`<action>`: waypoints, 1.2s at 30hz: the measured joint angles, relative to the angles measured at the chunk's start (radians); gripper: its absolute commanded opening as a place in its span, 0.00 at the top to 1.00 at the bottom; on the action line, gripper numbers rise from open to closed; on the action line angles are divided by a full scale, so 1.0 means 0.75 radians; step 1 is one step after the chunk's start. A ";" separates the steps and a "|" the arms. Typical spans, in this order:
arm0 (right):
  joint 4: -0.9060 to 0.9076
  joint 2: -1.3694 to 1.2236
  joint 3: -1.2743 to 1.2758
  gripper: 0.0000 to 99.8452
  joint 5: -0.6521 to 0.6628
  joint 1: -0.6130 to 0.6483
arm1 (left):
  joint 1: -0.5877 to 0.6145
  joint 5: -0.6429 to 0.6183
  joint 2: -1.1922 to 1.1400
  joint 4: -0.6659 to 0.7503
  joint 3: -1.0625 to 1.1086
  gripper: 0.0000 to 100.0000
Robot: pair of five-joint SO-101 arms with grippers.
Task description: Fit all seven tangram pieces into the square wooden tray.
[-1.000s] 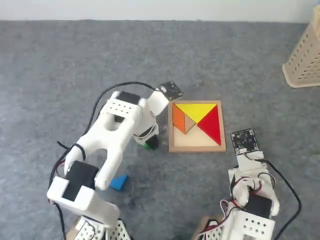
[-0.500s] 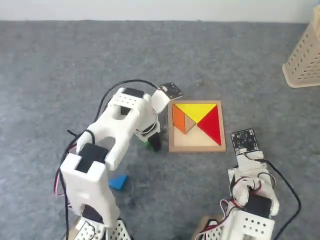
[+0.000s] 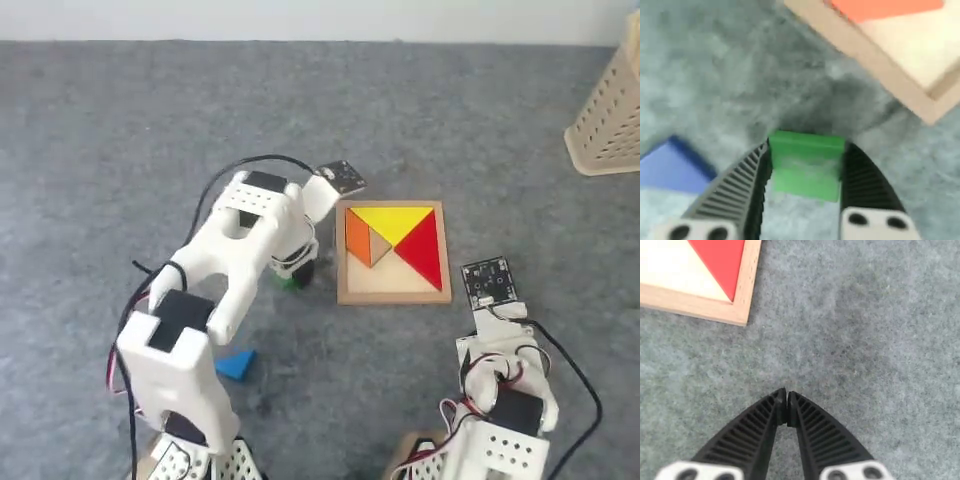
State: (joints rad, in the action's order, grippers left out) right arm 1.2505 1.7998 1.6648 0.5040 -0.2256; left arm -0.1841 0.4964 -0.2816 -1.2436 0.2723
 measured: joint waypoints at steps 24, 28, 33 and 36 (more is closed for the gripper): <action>0.000 0.000 0.000 0.99 0.000 0.000 | -0.495 -0.299 0.301 0.094 0.010 0.88; 0.000 0.000 0.000 0.99 0.000 0.000 | -0.520 -0.370 0.084 0.231 -0.023 0.87; 0.000 0.000 0.000 0.99 0.000 0.000 | -0.530 -0.468 -0.008 0.303 -0.082 0.87; 0.000 0.000 0.000 0.99 0.000 0.000 | -0.534 -0.536 -0.020 0.356 -0.084 0.87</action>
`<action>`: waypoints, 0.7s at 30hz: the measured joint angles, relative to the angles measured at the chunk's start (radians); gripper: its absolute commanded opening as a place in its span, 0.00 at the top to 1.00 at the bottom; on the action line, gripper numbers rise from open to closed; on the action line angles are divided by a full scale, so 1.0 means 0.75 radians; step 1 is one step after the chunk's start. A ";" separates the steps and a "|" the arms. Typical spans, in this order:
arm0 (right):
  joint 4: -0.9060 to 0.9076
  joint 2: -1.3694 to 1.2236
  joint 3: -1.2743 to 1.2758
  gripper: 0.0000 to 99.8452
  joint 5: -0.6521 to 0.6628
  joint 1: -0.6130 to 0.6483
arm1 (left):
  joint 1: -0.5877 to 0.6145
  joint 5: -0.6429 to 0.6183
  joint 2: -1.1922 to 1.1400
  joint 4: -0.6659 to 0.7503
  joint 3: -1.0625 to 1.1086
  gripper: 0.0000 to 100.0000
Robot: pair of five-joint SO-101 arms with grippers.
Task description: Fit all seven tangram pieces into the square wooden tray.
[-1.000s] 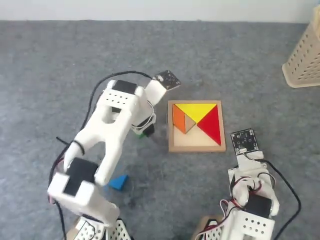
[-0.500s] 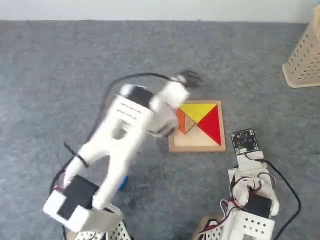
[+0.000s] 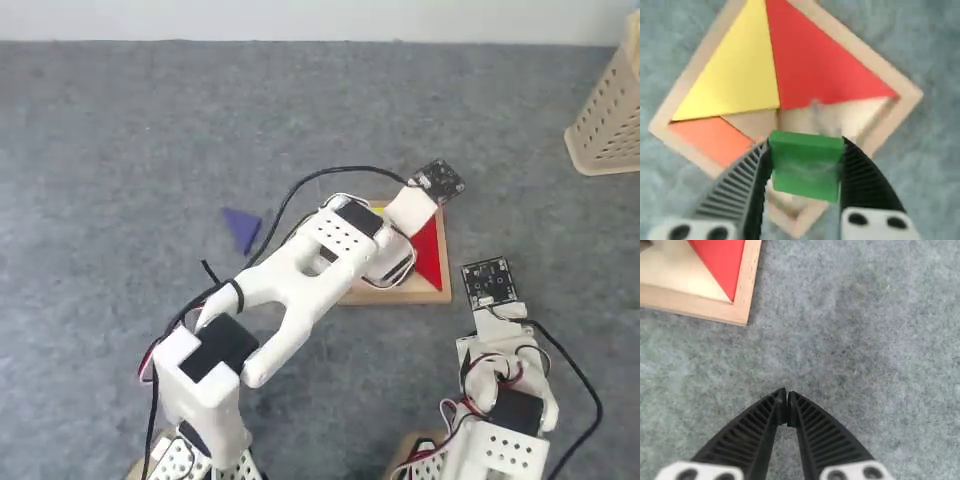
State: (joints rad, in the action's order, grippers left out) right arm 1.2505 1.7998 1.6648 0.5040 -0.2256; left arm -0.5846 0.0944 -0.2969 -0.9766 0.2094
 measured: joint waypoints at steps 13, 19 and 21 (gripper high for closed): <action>0.000 0.000 0.000 0.99 0.000 0.000 | 0.004 -0.027 -0.082 0.072 -0.002 0.74; 0.000 0.000 0.000 0.99 0.000 0.000 | 0.006 -0.033 -0.078 0.072 -0.002 0.74; 0.000 0.000 0.000 0.99 0.000 0.000 | 0.006 -0.035 -0.035 0.047 -0.002 0.74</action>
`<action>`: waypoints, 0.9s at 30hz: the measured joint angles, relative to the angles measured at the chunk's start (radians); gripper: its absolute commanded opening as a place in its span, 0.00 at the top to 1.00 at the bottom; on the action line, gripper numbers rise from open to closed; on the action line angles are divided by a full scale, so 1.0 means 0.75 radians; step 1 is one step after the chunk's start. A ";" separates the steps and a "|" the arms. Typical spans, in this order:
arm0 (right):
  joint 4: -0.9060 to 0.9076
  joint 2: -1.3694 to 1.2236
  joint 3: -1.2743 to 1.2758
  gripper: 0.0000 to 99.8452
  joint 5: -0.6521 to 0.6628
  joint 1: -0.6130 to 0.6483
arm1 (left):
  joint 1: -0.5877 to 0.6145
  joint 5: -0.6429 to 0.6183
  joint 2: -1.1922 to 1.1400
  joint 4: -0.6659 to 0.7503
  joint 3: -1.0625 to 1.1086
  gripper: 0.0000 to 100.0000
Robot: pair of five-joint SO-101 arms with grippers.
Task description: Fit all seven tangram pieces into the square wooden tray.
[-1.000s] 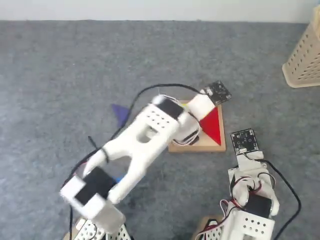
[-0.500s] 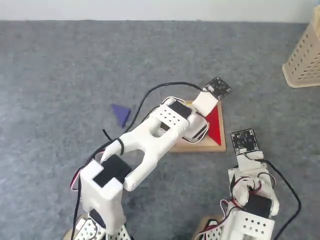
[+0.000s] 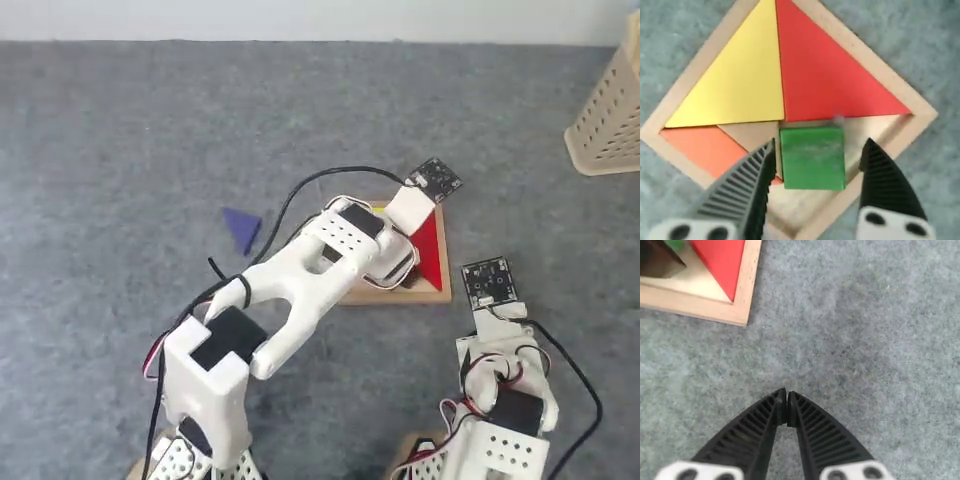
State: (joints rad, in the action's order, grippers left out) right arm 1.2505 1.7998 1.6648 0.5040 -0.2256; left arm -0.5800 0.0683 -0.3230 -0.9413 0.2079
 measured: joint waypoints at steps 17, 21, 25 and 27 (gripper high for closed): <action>0.000 0.000 0.000 0.99 0.000 0.000 | 0.092 0.000 0.243 0.231 0.372 0.84; 0.000 0.000 0.000 0.99 0.000 0.000 | 0.090 -0.004 0.143 0.239 0.323 0.84; 0.000 0.000 0.000 0.99 0.000 0.000 | 0.090 -0.006 0.086 0.235 0.252 0.84; 0.000 0.000 0.000 0.99 0.000 0.000 | 0.090 -0.006 0.057 0.213 0.207 0.85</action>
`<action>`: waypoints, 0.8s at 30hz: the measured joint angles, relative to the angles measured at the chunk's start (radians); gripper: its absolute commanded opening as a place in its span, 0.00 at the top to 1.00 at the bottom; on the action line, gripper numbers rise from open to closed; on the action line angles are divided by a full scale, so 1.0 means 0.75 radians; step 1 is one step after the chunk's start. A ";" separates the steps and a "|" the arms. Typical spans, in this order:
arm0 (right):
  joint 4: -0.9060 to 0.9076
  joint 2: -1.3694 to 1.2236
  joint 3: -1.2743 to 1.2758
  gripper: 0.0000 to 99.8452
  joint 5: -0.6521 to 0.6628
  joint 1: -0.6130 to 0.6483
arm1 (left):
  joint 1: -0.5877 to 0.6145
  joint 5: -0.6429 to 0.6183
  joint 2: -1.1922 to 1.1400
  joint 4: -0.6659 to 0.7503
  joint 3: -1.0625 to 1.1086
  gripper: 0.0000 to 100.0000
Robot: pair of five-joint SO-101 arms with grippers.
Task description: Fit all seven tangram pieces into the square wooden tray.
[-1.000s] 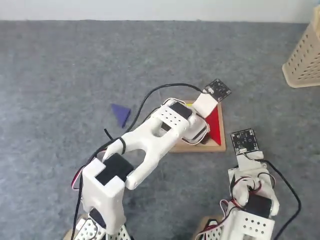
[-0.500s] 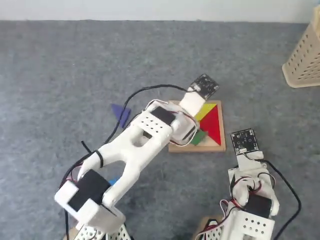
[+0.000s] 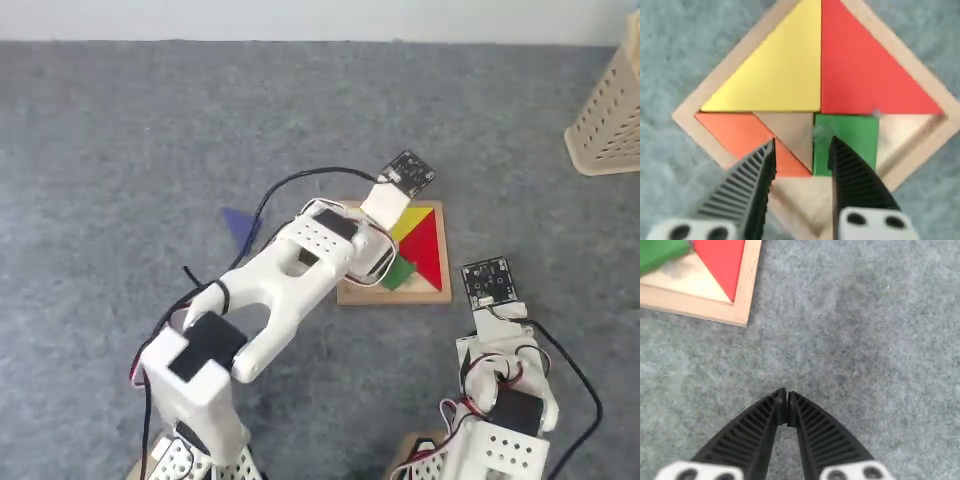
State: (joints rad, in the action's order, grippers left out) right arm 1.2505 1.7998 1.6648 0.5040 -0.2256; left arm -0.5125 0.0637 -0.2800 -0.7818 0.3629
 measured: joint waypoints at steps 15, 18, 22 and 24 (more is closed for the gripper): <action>0.000 0.000 0.000 0.99 0.000 0.000 | 0.012 0.004 -0.045 -0.131 -0.149 0.84; 0.000 0.000 0.000 0.99 0.000 0.000 | 0.010 0.000 0.131 -0.137 -0.045 0.84; 0.000 0.000 0.000 0.99 0.000 0.000 | 0.096 -0.072 0.442 -0.186 0.121 0.84; 0.000 0.000 0.000 0.99 0.000 0.000 | 0.190 -0.084 0.597 -0.245 0.176 0.84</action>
State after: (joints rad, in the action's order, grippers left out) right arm 1.2505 1.7998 1.6648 0.5040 -0.2256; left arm -0.3698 0.0008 0.1680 -0.9659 0.4948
